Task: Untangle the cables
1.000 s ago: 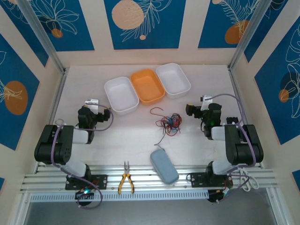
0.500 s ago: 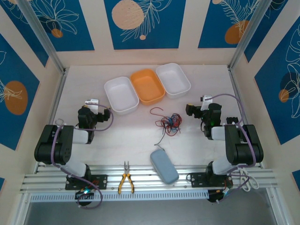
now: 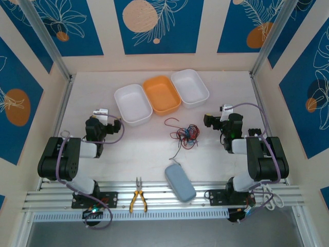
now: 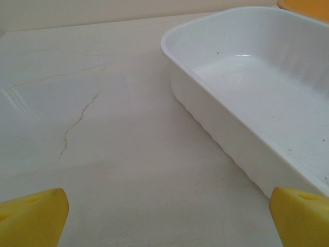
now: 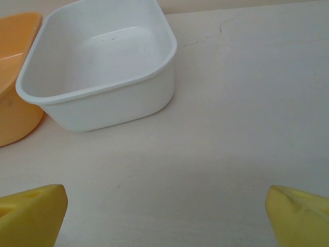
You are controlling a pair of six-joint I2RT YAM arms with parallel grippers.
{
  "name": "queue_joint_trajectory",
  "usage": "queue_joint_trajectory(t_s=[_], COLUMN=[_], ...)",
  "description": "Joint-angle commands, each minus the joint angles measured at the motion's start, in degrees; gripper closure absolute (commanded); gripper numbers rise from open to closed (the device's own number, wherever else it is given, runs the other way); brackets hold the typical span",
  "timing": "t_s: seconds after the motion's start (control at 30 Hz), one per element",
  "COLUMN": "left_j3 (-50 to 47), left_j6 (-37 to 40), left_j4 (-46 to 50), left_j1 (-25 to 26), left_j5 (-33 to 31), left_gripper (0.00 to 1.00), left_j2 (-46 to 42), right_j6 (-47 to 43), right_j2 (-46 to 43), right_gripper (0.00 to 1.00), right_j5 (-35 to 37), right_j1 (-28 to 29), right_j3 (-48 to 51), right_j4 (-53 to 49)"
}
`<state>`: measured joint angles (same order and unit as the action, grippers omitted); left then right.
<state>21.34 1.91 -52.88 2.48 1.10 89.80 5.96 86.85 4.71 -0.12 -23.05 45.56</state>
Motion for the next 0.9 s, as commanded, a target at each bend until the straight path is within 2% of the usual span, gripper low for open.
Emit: queue_joint_trajectory(t_s=[0.0,0.1,0.33,0.43,0.57,0.67,0.77,0.87], left_j3=[-0.3,-1.7,-2.9,-2.8,-0.3,0.9,3.1,5.1], left_j6=[0.2,-0.4,-1.8,-6.2,-15.7,-19.0,-20.3,-22.3], left_j4=[-1.5,-1.3,7.9,13.4,23.4,27.1,30.9,30.7], left_j1=[-0.2,-0.2,-0.1,-0.1,1.1,6.1,14.0,21.4], left_j5=[1.0,-0.9,-3.9,-3.9,-0.7,-0.4,-3.3,-3.2], left_gripper=[0.0,0.0,0.0,0.0,0.0,0.0,0.0,0.0], left_j2=[-0.7,-4.0,-17.0,-23.9,-31.3,-34.7,-35.4,-32.2], right_j6=[1.3,2.3,5.3,9.3,14.1,15.7,18.3,21.3], right_j2=[-0.9,-3.7,-15.8,-21.9,-29.0,-33.8,-37.2,-39.3], right_gripper=[0.01,0.01,0.01,0.01,0.01,0.01,0.1,0.2], right_j5=[1.3,1.5,7.8,10.4,11.7,12.2,11.5,11.3], right_j1=[-0.5,-1.4,-1.3,-1.2,-0.3,1.9,5.0,9.5], right_j3=[-1.2,-2.2,-3.9,-5.2,-8.3,-10.5,-13.0,-15.0], right_j4=[-1.3,-5.6,-20.0,-29.4,-44.4,-54.1,-63.2,-70.1])
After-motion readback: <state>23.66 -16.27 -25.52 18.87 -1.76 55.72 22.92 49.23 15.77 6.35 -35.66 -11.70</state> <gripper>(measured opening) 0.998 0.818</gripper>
